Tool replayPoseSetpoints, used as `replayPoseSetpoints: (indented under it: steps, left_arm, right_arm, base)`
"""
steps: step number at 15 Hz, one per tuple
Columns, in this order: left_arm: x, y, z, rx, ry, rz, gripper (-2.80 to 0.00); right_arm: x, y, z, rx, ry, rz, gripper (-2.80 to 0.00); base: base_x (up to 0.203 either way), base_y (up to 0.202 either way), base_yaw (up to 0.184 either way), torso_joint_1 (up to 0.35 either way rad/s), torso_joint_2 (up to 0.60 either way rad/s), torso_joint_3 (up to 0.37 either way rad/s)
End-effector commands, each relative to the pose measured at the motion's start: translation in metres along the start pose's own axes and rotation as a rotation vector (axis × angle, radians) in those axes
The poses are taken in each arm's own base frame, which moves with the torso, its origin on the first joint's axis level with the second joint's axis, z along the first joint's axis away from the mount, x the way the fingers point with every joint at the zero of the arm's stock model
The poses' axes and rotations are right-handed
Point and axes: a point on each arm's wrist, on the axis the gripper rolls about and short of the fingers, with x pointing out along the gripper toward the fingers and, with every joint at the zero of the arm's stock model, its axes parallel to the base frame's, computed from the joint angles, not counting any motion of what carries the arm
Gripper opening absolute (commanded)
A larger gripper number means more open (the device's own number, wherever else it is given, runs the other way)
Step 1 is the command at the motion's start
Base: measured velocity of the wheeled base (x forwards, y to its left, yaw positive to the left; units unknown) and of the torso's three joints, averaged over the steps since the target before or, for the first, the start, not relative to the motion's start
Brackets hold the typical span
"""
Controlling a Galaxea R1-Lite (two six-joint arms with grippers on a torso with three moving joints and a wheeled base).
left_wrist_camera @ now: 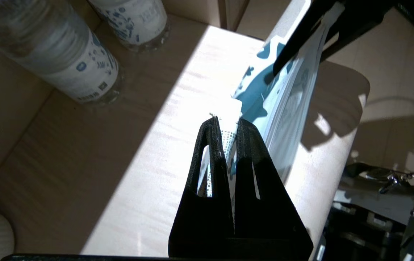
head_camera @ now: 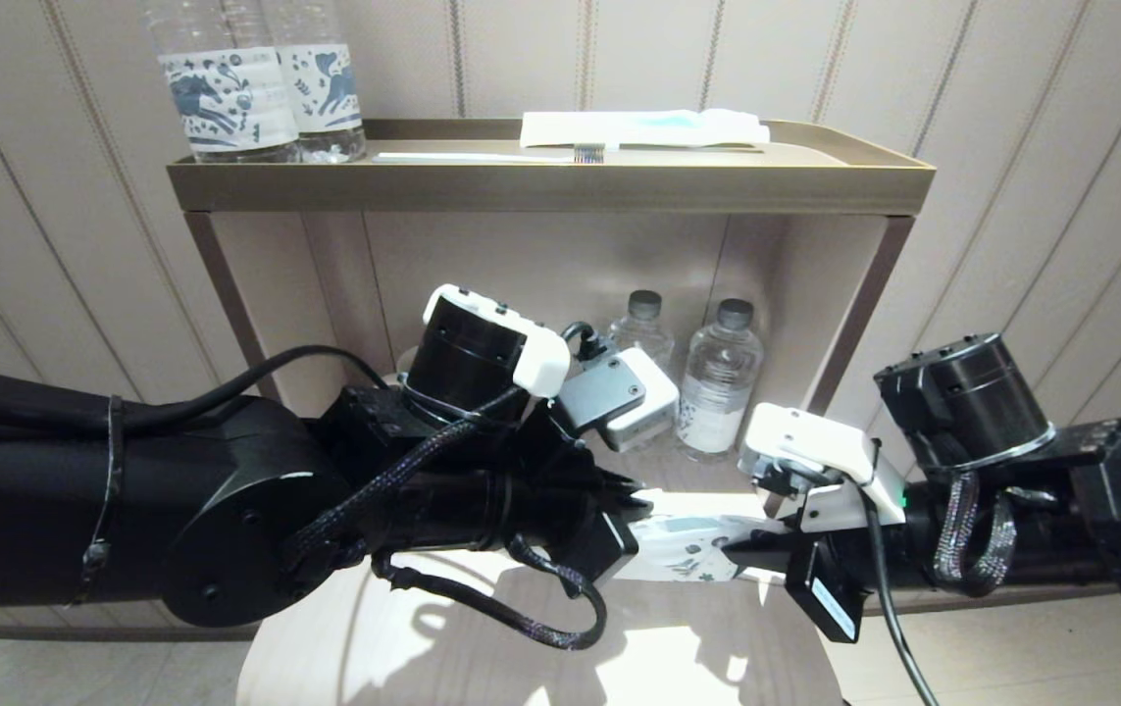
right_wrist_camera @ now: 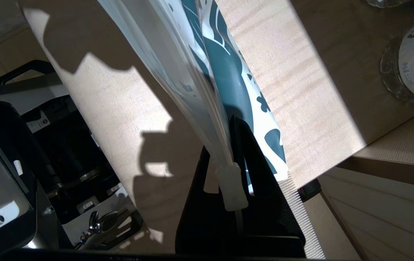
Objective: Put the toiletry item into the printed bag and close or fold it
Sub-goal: Place the toothpaste in the storage bag
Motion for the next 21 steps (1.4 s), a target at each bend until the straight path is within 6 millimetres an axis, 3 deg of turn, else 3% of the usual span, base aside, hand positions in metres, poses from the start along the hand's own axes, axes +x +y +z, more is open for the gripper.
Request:
replayPoseSetpoints:
  steps: [1, 4, 6, 9, 15, 18, 21]
  left_arm:
    - [0.0, 0.002, 0.005, 0.007, -0.039, 0.013, -2.8]
    - [-0.016, 0.005, 0.021, 0.016, -0.092, 0.056, -2.8]
    - [-0.022, 0.001, 0.018, 0.012, -0.063, 0.049, -2.8]
    - [-0.014, -0.009, 0.008, 0.021, -0.003, 0.064, -2.8]
    - [-0.013, -0.018, 0.007, 0.047, 0.007, 0.052, -2.8]
    - [-0.023, -0.016, 0.017, 0.051, -0.035, 0.063, -2.8]
    - [-0.013, -0.026, 0.01, 0.059, -0.004, 0.03, -2.8]
  right_arm:
    - [0.001, 0.0, 0.0, -0.003, 0.002, 0.003, -2.8]
    - [0.0, 0.001, -0.002, 0.0, 0.005, 0.004, -2.8]
    - [0.001, 0.0, -0.001, -0.001, -0.001, 0.0, -2.8]
    - [0.004, -0.001, -0.001, -0.003, -0.01, -0.004, -2.8]
    - [0.007, -0.001, -0.001, 0.006, -0.004, -0.001, -2.8]
    - [0.007, -0.001, -0.001, 0.007, -0.004, -0.001, -2.8]
    - [0.006, -0.001, -0.001, 0.006, -0.006, 0.001, -2.8]
  base:
    - [0.0, 0.0, 0.0, 0.0, 0.0, 0.0]
    - [0.0, 0.0, 0.0, 0.0, 0.0, 0.0]
    - [0.0, 0.0, 0.0, 0.0, 0.0, 0.0]
    - [0.0, 0.0, 0.0, 0.0, 0.0, 0.0]
    - [0.0, 0.0, 0.0, 0.0, 0.0, 0.0]
    - [0.0, 0.0, 0.0, 0.0, 0.0, 0.0]
    - [0.0, 0.0, 0.0, 0.0, 0.0, 0.0]
